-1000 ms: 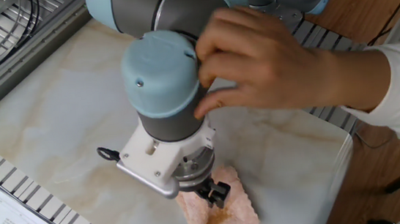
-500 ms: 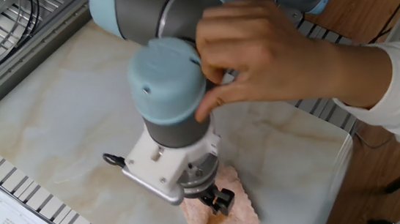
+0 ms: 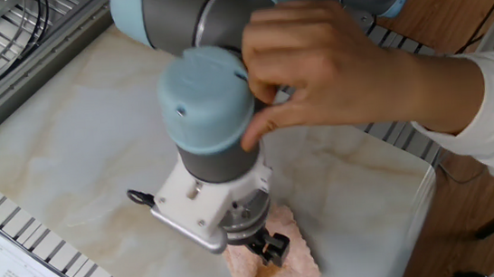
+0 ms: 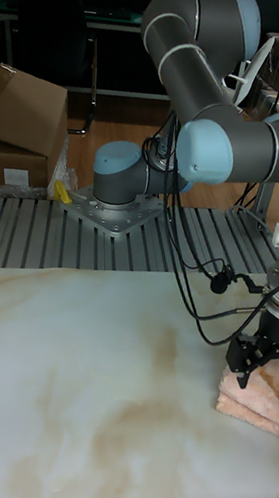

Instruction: Clean the table with a cloth

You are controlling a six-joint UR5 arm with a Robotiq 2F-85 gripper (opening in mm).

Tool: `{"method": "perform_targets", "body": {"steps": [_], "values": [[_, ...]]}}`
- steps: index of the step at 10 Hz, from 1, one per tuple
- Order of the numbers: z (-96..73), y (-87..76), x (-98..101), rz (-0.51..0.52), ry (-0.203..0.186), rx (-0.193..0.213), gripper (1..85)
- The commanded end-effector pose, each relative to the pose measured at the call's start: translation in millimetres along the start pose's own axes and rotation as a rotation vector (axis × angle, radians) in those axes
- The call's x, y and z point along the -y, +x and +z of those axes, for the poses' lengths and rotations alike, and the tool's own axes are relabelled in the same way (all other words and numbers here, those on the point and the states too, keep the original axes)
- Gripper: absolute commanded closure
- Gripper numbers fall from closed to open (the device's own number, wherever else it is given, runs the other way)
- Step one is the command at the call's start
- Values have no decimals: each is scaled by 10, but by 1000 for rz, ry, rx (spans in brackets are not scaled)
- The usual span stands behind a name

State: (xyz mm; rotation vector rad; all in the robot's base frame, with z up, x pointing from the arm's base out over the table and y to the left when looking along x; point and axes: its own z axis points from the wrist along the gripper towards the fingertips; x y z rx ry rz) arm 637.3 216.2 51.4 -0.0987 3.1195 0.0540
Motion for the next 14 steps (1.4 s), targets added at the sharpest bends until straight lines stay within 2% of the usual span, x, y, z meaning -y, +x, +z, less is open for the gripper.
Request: {"method": "perform_targets", "body": {"steps": [1, 2, 3, 4, 6, 8, 9, 10, 12, 13, 14], "values": [[143, 42, 49, -4, 13, 7, 67], [142, 112, 12, -20, -1, -20, 77], [140, 125, -92, -43, -42, -25, 80], [139, 116, -120, -70, -52, -20, 77], [152, 55, -105, -90, -47, 6, 73], [328, -32, -169, -93, -27, 27, 73], [441, -87, -267, -77, -40, 37, 73], [558, -134, -290, -81, -20, 51, 73], [614, -169, -313, -91, -8, 59, 73], [654, -212, -236, -112, 17, 73, 87], [656, -246, -157, -127, 16, 87, 243]]}}
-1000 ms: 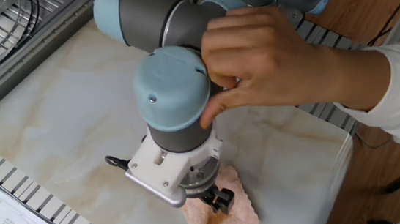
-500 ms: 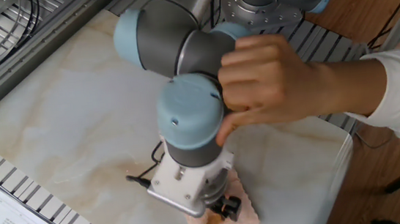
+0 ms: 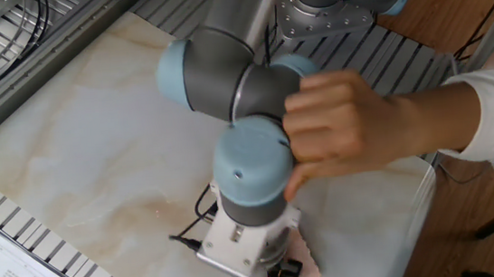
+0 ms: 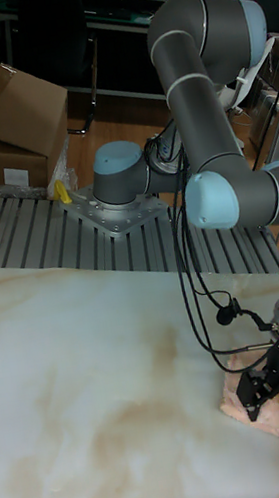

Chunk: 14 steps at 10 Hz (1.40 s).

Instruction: Clean the table with a cloth

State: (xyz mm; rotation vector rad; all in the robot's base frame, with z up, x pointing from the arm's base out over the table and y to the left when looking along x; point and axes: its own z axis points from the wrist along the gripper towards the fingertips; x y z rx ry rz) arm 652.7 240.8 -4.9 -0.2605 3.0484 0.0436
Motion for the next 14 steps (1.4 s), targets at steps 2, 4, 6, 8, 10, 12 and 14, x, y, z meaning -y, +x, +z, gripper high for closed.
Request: {"method": "perform_targets", "body": {"steps": [2, 4, 6, 8, 10, 12, 14], "values": [[5, -37, 256, -52, -23, 45, 843], [-149, 65, 436, -109, -2, 41, 843], [-285, 173, 533, -164, 11, 31, 843], [-334, 185, 351, -124, 4, 33, 843], [-344, 98, -37, -49, 4, 46, 843], [-352, 80, 146, -4, 73, 53, 843], [-346, 105, 70, -104, 46, 41, 843]]}}
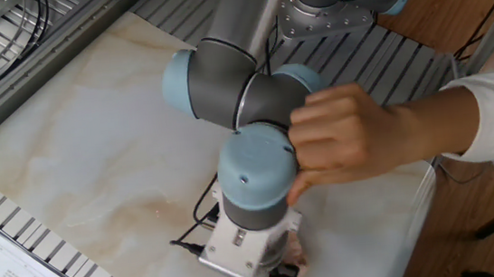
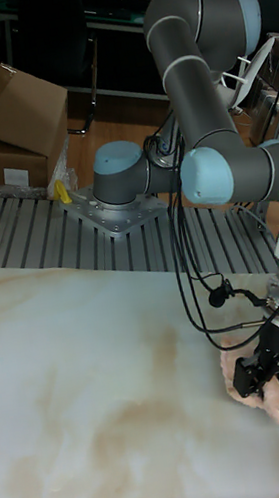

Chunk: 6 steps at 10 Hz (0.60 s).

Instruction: Clean the table with a cloth

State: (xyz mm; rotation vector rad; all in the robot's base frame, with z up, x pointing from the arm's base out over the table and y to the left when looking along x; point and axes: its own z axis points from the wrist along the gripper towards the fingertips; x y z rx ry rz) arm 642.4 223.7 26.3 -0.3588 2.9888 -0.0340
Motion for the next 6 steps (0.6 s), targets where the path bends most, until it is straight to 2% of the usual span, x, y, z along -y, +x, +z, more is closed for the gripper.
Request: {"method": "perform_targets", "body": {"steps": [1, 2, 3, 5, 6], "values": [[-74, 63, 125, -89, -13, -15, 843], [-151, 189, 310, -123, -40, -29, 843], [-150, 281, 362, -123, -25, -32, 843], [-112, 336, 370, -134, -65, -2, 843], [-108, 333, 364, -129, -62, -1, 843]]}}
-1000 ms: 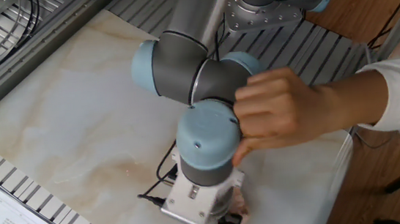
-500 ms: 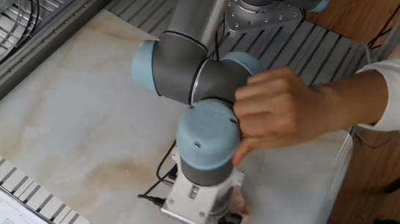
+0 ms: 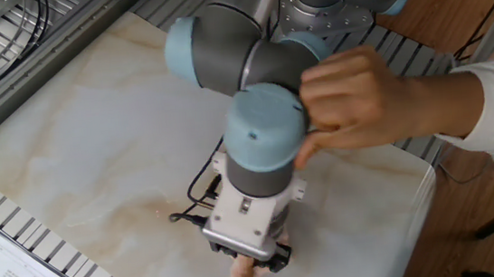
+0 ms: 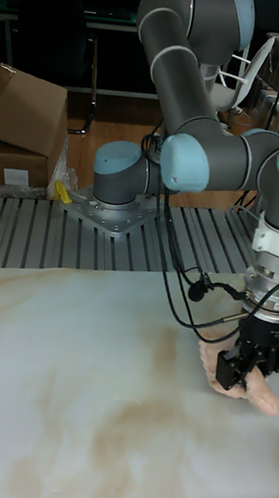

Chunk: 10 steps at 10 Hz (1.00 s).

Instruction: Clean the table with a cloth

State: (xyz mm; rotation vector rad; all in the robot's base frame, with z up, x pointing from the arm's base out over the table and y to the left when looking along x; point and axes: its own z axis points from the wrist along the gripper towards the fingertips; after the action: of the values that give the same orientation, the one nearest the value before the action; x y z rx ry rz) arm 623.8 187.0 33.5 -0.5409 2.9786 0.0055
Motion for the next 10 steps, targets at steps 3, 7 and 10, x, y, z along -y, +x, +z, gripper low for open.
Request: {"method": "perform_targets", "body": {"steps": [3, 7, 10], "values": [[-14, 76, 146, 117, 14, 14, 843], [-9, 314, 515, 93, 41, -24, 843], [-96, 473, 879, 27, 3, -21, 843]]}}
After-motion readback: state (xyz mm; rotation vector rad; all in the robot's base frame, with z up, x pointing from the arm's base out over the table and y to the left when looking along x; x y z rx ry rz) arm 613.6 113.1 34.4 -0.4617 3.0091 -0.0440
